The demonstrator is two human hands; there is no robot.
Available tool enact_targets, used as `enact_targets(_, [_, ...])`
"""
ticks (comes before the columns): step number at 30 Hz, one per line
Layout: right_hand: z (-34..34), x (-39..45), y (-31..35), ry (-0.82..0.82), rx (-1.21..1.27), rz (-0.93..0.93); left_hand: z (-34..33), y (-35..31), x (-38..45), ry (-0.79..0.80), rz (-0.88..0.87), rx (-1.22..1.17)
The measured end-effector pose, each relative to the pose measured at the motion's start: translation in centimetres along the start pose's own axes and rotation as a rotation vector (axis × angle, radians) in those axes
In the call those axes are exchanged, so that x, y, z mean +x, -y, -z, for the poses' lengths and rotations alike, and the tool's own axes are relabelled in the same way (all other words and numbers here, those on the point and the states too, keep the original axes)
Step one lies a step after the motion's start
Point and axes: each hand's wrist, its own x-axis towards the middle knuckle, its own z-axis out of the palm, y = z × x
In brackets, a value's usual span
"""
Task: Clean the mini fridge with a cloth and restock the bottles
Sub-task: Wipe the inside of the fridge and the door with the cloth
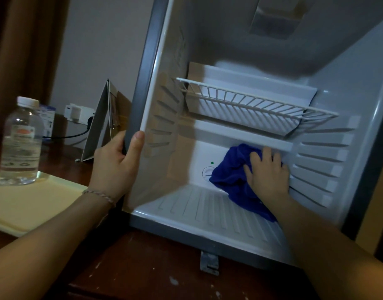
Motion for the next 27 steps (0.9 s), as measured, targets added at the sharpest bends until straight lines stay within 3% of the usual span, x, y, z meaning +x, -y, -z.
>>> enact_targets(4, [0.0, 0.0, 0.9, 0.017, 0.111, -0.104, -0.2, 0.1, 0.0, -0.012, 0.000, -0.012])
enact_targets(8, [0.7, 1.0, 2.4, -0.073, 0.243, -0.180, -0.2, 0.1, -0.1, -0.017, -0.002, -0.006])
enact_targets(20, [3.8, 7.2, 15.6, -0.159, 0.436, -0.242, 0.0, 0.2, 0.1, 0.006, 0.019, -0.040])
enact_targets(27, [3.6, 7.6, 15.9, -0.144, 0.411, -0.165, -0.3, 1.0, 0.2, 0.000, 0.001, -0.048])
